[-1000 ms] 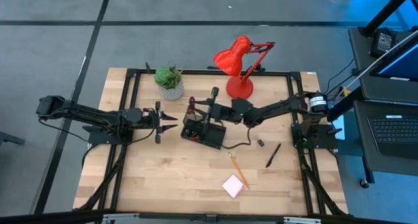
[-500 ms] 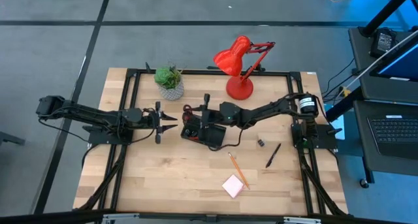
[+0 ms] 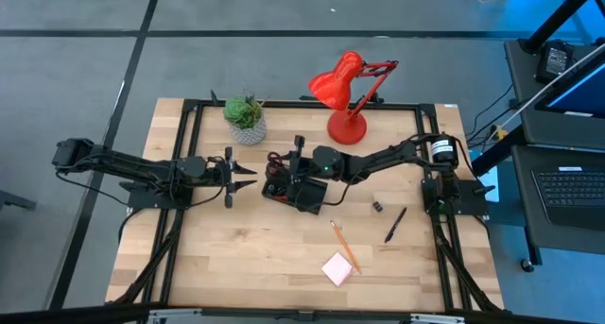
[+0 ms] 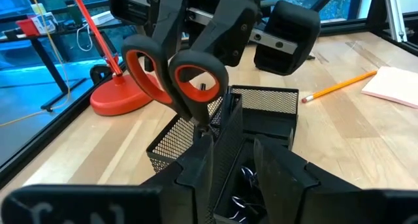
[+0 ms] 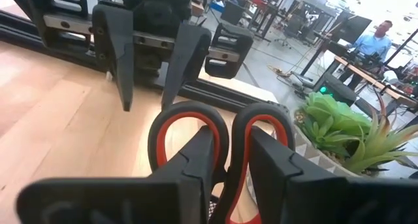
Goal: Pick and place office supplies into organizer
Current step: Put the black scissors into the black desk organizer
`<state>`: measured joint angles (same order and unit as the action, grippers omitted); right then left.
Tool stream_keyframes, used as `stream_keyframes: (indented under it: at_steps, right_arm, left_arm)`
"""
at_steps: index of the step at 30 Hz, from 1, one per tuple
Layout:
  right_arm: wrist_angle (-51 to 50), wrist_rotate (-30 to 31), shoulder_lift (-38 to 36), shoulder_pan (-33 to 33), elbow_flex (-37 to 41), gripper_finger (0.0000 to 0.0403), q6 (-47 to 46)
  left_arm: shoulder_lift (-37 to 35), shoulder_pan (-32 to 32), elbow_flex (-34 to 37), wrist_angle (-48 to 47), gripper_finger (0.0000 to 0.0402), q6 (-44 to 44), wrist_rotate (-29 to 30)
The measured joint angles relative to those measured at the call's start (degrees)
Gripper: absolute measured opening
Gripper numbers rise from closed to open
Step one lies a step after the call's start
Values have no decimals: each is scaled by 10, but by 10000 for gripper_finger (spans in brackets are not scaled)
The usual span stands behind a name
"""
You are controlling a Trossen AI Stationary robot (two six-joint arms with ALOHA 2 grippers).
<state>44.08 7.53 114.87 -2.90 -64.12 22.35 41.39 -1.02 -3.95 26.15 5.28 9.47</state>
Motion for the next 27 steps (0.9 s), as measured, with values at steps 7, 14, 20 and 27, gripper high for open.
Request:
stream_keyframes:
  at_steps: [7,14,20,27]
  right_arm:
    - [-7,0,0,0,0,103,0]
    - [-28,0,0,0,0,116,0]
    - [-31,0,0,0,0,117,0]
    - [-31,0,0,0,0,117,0]
  left_arm:
    - [0,0,0,0,105,0,0]
    - [0,0,0,0,104,0,0]
    - [0,0,0,0,105,0,0]
    - [0,0,0,0,105,0,0]
